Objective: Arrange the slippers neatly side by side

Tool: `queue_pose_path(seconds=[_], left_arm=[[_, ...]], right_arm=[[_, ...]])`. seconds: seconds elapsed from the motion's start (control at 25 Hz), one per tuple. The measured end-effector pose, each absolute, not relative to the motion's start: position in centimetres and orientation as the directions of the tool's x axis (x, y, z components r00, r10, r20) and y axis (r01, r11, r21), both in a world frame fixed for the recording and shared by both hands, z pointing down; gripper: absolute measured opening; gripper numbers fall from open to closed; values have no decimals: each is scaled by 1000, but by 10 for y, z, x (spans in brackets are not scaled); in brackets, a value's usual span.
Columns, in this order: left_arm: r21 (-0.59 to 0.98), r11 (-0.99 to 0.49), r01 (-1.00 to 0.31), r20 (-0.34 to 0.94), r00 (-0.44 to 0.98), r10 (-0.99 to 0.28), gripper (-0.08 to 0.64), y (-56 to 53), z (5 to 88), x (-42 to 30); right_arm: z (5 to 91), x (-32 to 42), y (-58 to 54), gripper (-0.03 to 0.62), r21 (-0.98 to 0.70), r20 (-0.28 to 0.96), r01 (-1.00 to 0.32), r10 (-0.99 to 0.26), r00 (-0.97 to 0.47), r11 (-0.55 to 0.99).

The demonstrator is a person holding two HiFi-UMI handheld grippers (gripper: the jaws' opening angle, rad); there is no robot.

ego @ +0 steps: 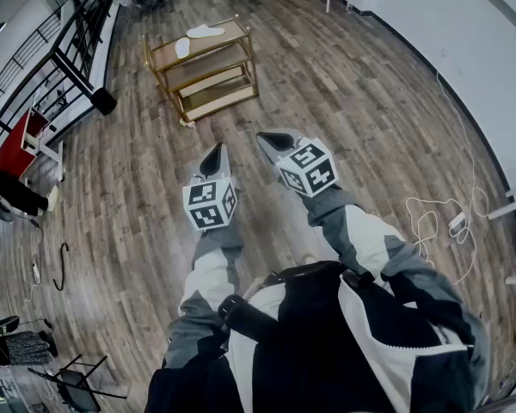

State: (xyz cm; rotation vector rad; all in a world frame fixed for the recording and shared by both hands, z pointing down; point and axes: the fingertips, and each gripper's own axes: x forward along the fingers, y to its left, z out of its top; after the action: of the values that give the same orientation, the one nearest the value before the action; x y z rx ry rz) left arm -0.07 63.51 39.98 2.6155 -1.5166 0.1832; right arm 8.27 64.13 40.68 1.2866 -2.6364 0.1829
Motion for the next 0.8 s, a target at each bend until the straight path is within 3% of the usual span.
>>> queue_pose_path(seconds=[0.8], left_arm=[[35,-497,-867,166,495,-853,3,645,399,0]], right_arm=[[406,80,654,6,-39,212,-772,-750,-627,634]])
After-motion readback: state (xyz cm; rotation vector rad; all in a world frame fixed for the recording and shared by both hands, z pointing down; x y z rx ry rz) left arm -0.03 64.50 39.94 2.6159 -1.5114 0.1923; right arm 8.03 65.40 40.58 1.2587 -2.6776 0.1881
